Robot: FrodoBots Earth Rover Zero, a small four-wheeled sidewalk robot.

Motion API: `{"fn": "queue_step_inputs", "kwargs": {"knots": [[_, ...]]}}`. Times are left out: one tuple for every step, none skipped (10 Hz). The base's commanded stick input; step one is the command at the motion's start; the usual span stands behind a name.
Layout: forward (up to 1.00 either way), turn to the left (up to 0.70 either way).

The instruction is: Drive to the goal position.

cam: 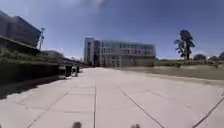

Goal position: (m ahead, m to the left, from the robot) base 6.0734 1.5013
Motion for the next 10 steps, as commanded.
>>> {"fn": "queue_step_inputs", "kwargs": {"knots": [[0.7, 0.0], [0.7, 0.0], [0.7, 0.0], [0.7, 0.0], [0.7, 0.0], [0.7, 0.0], [0.7, 0.0], [0.7, 0.0], [0.7, 0.0], [0.7, 0.0]]}}
